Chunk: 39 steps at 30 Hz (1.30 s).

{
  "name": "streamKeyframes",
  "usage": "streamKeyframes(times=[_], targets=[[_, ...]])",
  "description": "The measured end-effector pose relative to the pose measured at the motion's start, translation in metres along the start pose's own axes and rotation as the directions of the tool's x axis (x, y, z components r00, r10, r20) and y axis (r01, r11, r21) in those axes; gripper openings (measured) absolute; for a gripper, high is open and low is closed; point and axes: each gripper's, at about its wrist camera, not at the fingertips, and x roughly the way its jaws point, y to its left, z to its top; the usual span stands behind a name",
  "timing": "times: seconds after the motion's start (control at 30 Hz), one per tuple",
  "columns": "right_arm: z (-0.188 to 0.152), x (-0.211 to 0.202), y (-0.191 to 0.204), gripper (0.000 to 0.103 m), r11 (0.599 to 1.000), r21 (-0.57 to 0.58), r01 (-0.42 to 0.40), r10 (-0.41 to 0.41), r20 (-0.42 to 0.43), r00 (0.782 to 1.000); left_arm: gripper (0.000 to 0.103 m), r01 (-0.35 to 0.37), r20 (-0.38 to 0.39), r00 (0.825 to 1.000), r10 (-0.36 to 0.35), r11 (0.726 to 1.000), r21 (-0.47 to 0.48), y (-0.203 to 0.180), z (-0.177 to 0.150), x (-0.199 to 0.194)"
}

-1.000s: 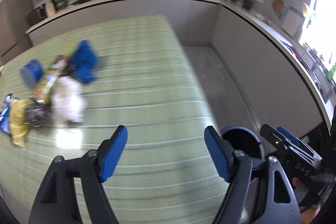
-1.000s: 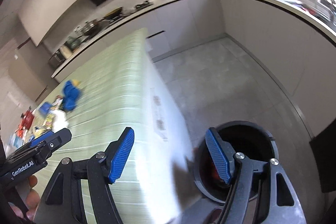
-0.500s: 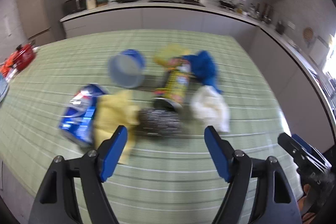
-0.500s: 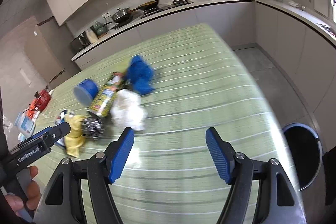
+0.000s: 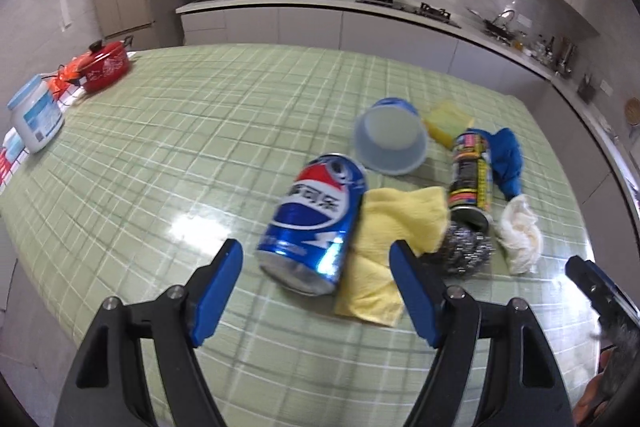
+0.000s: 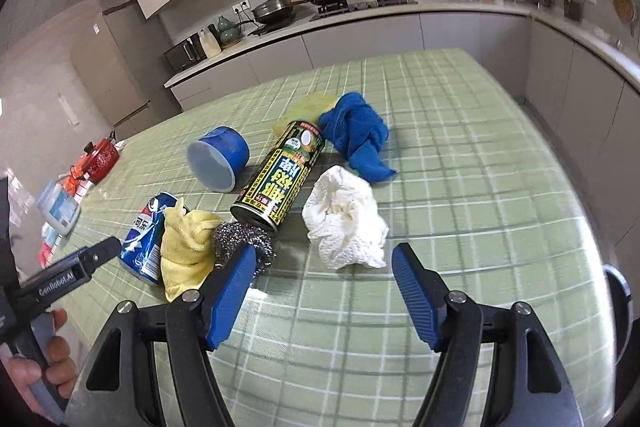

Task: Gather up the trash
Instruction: 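Grasp the blue Pepsi can with the left tool, then grasp the crumpled white paper towel with the right tool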

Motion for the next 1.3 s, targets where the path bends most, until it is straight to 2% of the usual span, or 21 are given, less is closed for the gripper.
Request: streamKeyframes(times=[0.23,0.43,0.67,1.13,1.23,1.3], targets=[[0.001,0.02,-0.003,0.073,1.0,0.029,0.012,-0.012,-0.017,1.0,0.077,0.022,-0.046,0.999,-0.021,0.999,0.03,0.007,0.005,0.027],[0.01,0.031,0.001,0.073,0.995,0.063,0.08,-0.08,0.001,0.997,0.077,0.096,-0.088,0.992,-0.09,0.993,0.065,0.009,0.018,0.054],[0.015,0.051,-0.001,0.073,0.984,0.11,0.142,-0.141,-0.02,0.99,0.077,0.174,-0.129,0.979,-0.16,0.98,0.1,0.014,0.024,0.076],[0.022,0.083,-0.005,0.073,0.971,0.118,0.206,-0.2,-0.064,0.978,0.077,0.221,-0.162,0.966,-0.203,0.97,0.104,0.025,0.028,0.093],[0.022,0.09,-0.006,0.073,0.972,0.113,0.206,-0.198,-0.076,0.977,0.071,0.235,-0.168,0.962,-0.215,0.966,0.107,0.025,0.026,0.094],[0.022,0.094,-0.008,0.073,0.972,0.113,0.207,-0.198,-0.084,0.976,0.062,0.25,-0.176,0.958,-0.228,0.962,0.113,0.023,0.025,0.095]])
